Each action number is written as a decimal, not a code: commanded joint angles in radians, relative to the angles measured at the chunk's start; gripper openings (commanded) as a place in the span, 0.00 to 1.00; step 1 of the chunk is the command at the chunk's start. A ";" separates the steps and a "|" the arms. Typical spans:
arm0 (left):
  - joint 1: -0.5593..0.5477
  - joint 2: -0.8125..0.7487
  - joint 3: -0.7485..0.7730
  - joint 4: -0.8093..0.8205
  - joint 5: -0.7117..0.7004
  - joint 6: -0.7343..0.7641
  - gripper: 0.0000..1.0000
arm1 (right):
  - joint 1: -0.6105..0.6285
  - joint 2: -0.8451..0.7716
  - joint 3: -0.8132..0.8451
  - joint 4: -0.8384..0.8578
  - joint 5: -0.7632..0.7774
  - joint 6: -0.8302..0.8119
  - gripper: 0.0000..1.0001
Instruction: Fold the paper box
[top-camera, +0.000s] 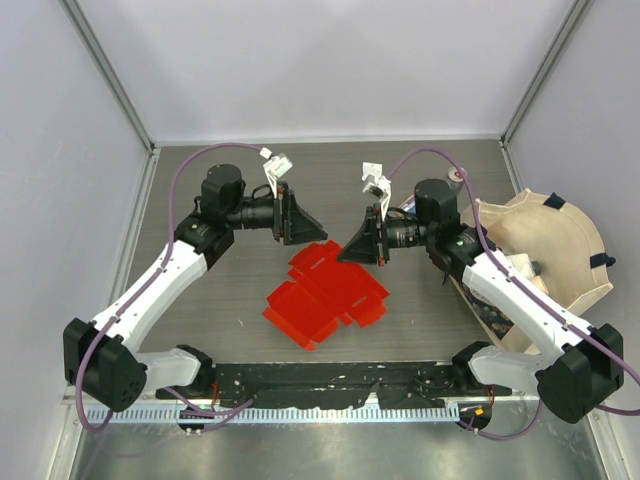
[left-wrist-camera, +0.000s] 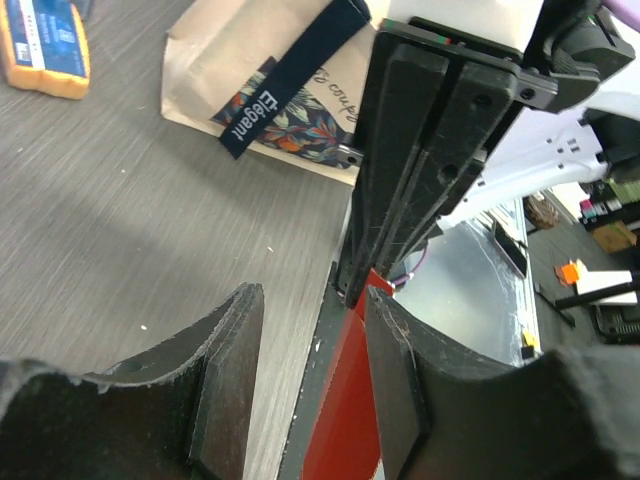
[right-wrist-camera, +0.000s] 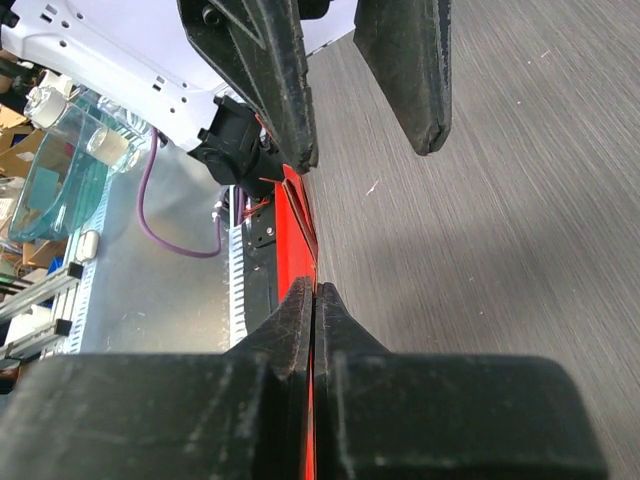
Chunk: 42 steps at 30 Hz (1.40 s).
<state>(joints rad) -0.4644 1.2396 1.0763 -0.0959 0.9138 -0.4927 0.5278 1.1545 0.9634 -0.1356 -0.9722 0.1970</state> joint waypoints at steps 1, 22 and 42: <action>-0.005 -0.026 -0.021 0.116 0.103 -0.024 0.48 | 0.009 -0.003 0.041 0.031 -0.028 -0.007 0.01; -0.039 -0.028 -0.026 0.079 0.175 0.006 0.41 | 0.049 0.019 0.060 0.123 -0.002 0.036 0.01; -0.066 -0.069 -0.018 0.018 0.157 0.074 0.00 | 0.055 0.011 0.041 0.214 -0.007 0.087 0.01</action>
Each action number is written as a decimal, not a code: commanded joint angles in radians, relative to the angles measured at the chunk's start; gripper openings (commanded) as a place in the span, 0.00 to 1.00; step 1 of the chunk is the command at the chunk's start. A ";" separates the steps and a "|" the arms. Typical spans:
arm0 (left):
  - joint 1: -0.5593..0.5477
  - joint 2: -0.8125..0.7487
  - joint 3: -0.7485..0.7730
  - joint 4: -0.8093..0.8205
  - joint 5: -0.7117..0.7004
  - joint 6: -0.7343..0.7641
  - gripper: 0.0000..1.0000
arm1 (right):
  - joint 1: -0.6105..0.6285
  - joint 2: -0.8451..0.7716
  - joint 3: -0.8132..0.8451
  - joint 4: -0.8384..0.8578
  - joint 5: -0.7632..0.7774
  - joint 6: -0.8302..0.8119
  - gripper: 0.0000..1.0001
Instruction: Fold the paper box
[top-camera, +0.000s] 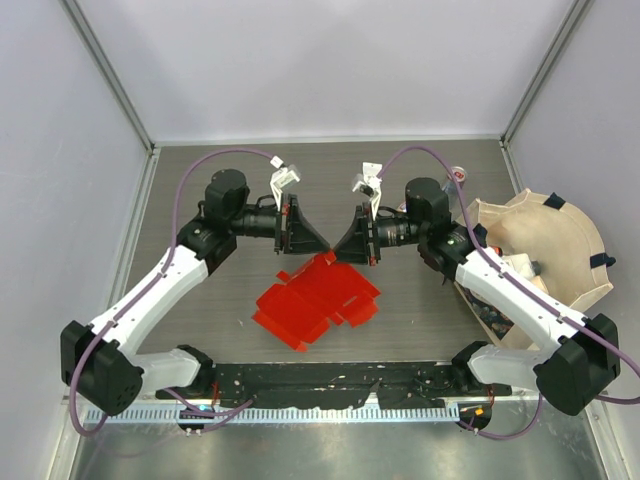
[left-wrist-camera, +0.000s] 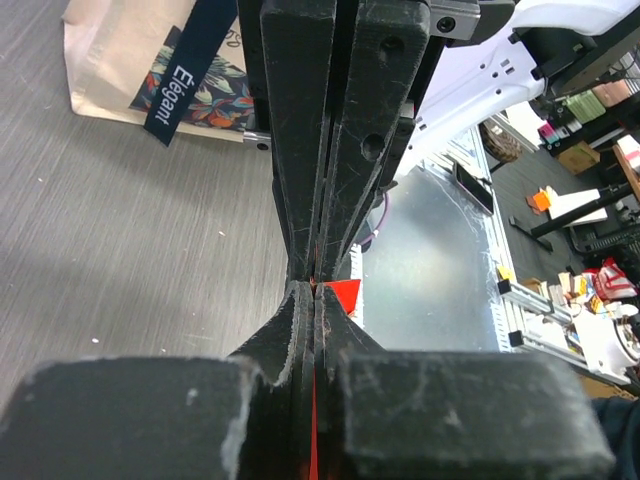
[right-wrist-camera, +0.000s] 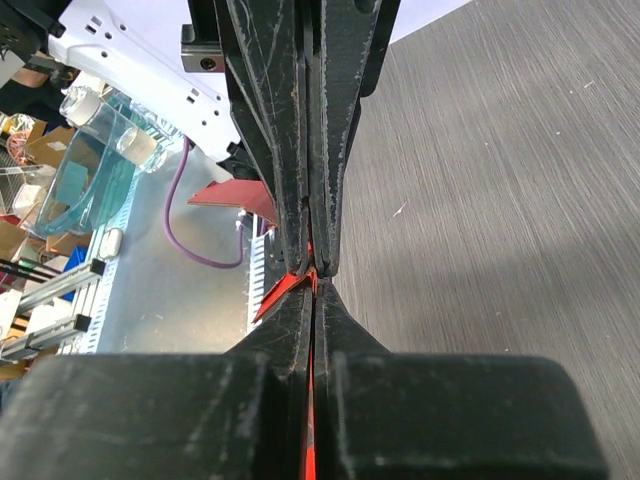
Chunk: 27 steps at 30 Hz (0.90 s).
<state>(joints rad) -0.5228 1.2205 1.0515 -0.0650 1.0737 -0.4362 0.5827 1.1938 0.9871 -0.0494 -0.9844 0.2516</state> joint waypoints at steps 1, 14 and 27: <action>-0.008 -0.058 0.011 -0.033 -0.027 0.024 0.00 | 0.000 -0.030 0.019 0.126 0.012 0.032 0.01; 0.322 -0.279 -0.143 -0.101 -0.182 -0.179 0.48 | -0.015 -0.137 0.004 0.005 0.019 -0.014 0.01; 0.346 -0.375 -0.395 0.350 0.031 -0.464 0.51 | -0.069 -0.077 0.027 0.092 -0.040 0.051 0.01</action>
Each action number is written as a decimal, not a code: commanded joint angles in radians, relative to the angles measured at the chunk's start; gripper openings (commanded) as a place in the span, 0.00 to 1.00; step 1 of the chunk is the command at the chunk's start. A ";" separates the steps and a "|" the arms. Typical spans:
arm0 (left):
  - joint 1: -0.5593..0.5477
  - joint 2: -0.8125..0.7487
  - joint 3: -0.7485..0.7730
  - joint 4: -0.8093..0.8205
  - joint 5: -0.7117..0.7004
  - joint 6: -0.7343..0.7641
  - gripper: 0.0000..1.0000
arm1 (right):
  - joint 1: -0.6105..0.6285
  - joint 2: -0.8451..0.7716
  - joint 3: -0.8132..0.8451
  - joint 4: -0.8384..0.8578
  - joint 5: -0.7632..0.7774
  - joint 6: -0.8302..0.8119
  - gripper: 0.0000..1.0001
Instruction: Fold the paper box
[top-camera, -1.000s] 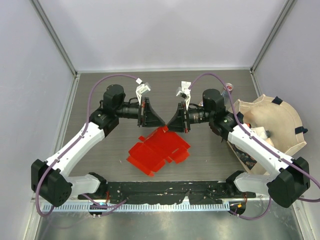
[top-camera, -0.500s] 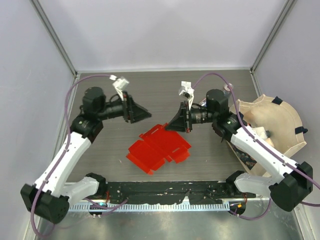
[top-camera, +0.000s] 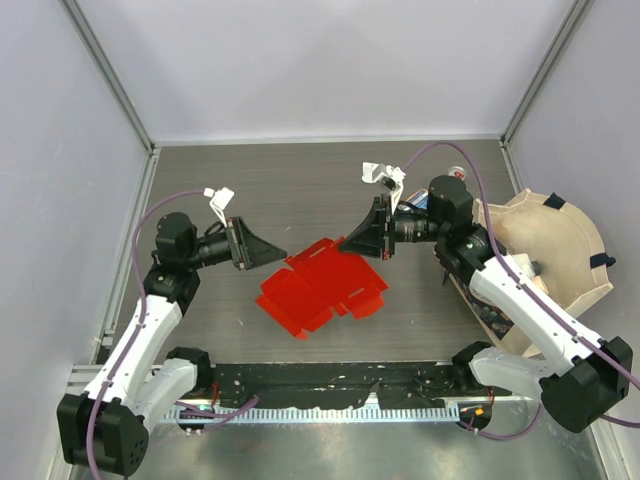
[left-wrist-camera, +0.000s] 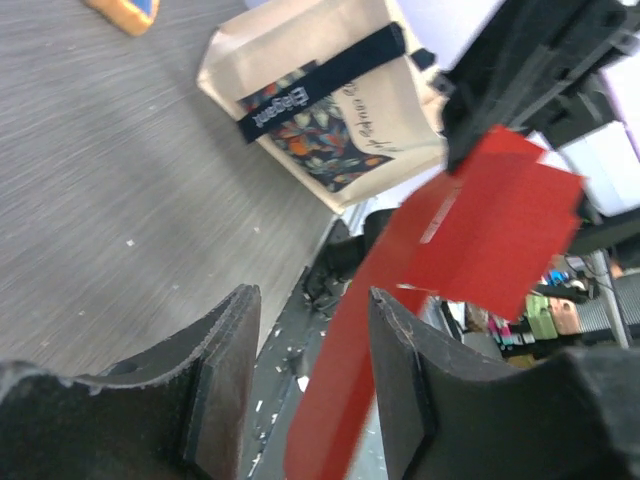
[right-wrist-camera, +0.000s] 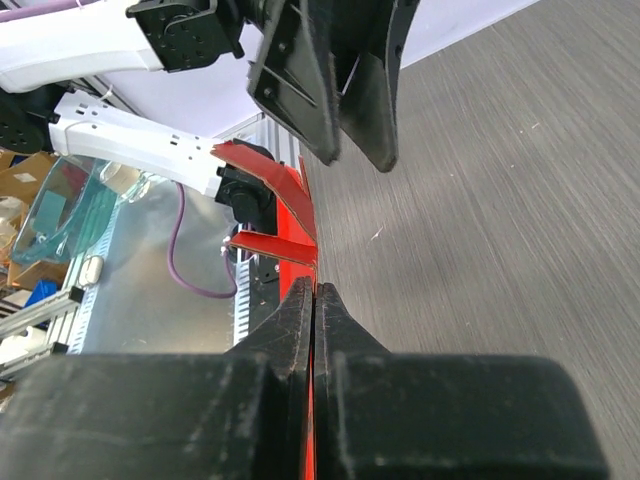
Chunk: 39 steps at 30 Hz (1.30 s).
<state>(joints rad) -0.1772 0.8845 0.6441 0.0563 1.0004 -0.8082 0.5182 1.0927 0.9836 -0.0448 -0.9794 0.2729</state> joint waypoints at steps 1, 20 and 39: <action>-0.007 -0.042 0.011 0.238 0.121 -0.095 0.51 | -0.006 0.033 0.033 0.089 -0.048 0.031 0.01; -0.084 -0.102 0.052 0.130 0.058 0.009 0.46 | -0.004 0.002 0.007 0.128 -0.031 0.075 0.01; -0.031 -0.081 0.051 0.148 -0.105 -0.055 0.56 | -0.004 -0.017 0.046 0.059 -0.042 0.020 0.01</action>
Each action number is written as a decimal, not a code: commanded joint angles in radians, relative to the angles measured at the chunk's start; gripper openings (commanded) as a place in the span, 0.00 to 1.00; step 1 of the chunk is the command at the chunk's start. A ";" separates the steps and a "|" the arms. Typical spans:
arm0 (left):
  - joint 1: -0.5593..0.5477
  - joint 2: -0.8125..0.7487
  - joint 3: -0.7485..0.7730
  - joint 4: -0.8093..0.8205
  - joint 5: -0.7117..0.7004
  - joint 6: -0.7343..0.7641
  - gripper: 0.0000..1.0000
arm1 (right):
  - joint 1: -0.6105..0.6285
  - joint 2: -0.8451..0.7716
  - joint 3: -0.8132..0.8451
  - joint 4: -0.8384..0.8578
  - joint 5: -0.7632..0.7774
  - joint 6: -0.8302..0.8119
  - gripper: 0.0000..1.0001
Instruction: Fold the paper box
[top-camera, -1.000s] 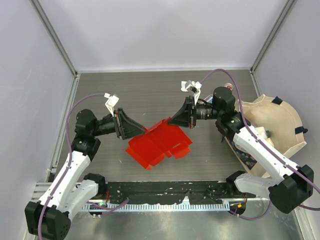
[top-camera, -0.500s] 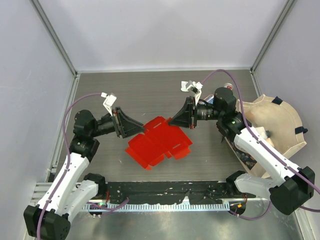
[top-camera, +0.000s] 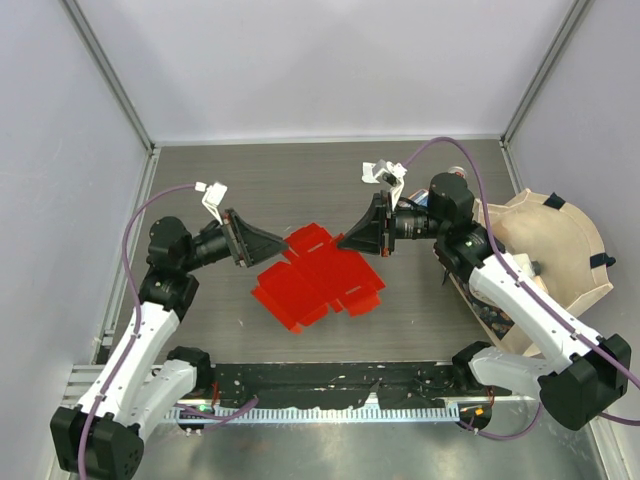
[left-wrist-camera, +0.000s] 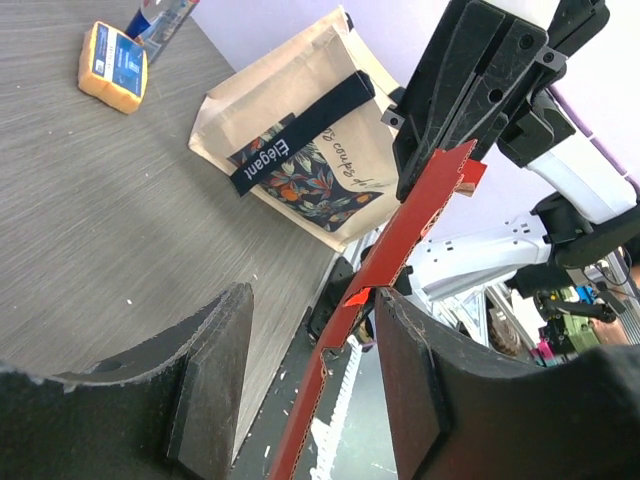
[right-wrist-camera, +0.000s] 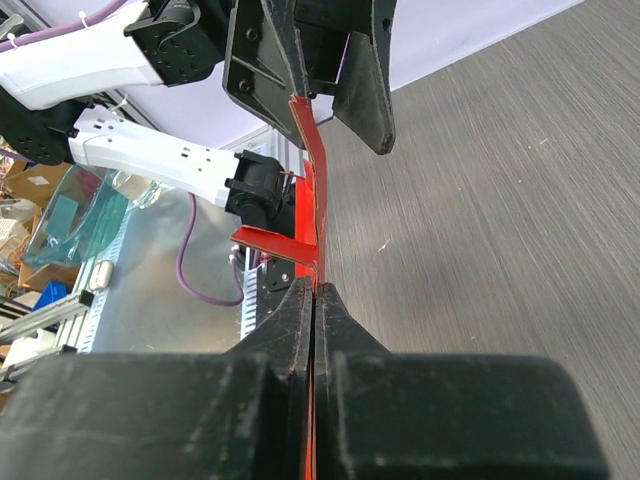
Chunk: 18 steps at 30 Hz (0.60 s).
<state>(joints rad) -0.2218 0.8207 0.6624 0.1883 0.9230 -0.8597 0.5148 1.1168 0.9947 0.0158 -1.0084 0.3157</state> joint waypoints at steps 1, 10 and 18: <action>0.016 -0.023 0.026 0.014 -0.032 -0.002 0.56 | -0.001 -0.043 0.038 -0.004 -0.012 -0.024 0.01; 0.036 -0.025 0.066 -0.090 -0.092 0.079 0.52 | -0.001 -0.022 0.078 -0.085 -0.002 -0.079 0.01; 0.022 0.021 0.039 -0.084 0.071 0.111 0.42 | -0.001 -0.008 0.094 -0.039 -0.012 -0.058 0.01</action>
<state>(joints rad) -0.1967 0.8471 0.6907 0.1184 0.9321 -0.7971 0.5148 1.1088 1.0328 -0.0692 -1.0080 0.2607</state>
